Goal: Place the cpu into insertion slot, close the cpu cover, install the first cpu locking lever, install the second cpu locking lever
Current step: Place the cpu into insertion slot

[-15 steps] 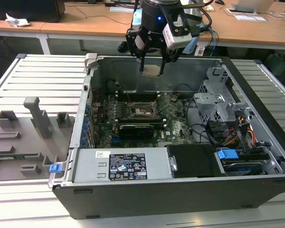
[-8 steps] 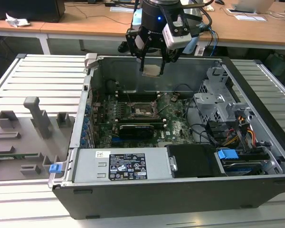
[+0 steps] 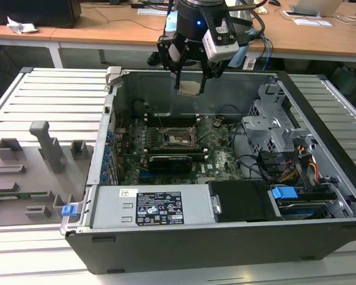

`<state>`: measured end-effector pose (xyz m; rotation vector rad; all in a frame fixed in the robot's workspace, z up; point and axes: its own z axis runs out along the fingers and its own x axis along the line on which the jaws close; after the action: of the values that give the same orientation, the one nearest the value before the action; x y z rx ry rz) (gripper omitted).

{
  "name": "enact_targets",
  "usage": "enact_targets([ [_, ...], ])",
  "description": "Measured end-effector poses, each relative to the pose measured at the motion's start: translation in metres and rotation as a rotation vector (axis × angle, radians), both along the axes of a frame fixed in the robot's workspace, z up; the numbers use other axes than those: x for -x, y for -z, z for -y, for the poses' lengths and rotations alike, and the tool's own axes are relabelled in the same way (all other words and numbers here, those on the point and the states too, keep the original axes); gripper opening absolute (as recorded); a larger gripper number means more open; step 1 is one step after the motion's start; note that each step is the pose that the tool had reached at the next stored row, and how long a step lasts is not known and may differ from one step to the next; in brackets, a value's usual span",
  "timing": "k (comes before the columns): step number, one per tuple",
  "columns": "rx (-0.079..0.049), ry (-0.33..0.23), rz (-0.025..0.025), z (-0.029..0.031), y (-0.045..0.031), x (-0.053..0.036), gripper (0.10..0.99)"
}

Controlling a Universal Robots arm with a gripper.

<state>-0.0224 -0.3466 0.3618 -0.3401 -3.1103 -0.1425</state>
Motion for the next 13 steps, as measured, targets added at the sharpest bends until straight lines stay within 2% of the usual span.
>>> enact_targets([
  [13,0.000,0.089,0.0000,0.0000,0.0003,0.0000,0.541],
])
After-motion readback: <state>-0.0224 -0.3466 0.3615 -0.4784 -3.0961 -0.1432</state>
